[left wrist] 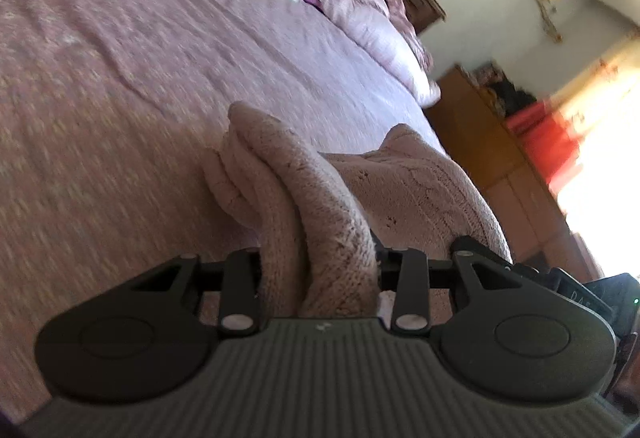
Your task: Fold small clothes
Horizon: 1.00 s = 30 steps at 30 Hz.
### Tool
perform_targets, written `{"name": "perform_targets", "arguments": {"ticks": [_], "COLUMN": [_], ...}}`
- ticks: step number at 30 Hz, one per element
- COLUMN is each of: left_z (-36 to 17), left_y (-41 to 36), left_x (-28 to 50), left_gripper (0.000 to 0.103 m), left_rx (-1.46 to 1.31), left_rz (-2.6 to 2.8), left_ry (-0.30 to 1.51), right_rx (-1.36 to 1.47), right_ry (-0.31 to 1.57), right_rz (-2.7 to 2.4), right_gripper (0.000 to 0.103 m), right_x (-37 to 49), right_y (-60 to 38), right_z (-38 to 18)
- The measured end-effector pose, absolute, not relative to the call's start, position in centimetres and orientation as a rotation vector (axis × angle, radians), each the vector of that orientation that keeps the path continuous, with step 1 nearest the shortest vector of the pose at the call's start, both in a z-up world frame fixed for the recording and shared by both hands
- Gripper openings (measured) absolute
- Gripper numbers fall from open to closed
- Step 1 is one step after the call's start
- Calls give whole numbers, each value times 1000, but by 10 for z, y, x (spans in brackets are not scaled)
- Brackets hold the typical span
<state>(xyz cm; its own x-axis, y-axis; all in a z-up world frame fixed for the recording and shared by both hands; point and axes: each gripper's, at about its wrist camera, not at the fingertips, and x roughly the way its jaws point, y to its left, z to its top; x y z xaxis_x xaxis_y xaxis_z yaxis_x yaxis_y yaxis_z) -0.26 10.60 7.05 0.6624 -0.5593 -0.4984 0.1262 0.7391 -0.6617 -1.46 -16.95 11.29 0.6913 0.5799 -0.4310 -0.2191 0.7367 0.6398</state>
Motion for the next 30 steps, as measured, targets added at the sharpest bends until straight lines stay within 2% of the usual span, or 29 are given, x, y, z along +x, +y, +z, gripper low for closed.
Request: {"name": "perform_targets", "arguments": {"ticks": [7, 13, 19, 23, 25, 30], "left_z": [46, 42, 59, 71, 74, 75], "left_y": [72, 73, 70, 70, 70, 69], "left_x": [-23, -22, -42, -62, -72, -94], "left_gripper": [40, 47, 58, 75, 76, 77], "left_rx": [-462, -432, -358, -299, -285, -268], "left_rz": [-362, -332, -272, -228, -205, -167], "left_ry": [804, 817, 788, 747, 735, 747], "right_rx": [617, 663, 624, 568, 549, 487], "right_ry": [736, 755, 724, 677, 647, 606], "right_rz": [373, 336, 316, 296, 292, 284], "right_gripper": [54, 60, 69, 74, 80, 86], "right_x": [-57, -63, -72, -84, -94, -118], "right_y": [-205, -214, -209, -208, -209, -209], "right_z": [62, 24, 33, 46, 52, 65]}}
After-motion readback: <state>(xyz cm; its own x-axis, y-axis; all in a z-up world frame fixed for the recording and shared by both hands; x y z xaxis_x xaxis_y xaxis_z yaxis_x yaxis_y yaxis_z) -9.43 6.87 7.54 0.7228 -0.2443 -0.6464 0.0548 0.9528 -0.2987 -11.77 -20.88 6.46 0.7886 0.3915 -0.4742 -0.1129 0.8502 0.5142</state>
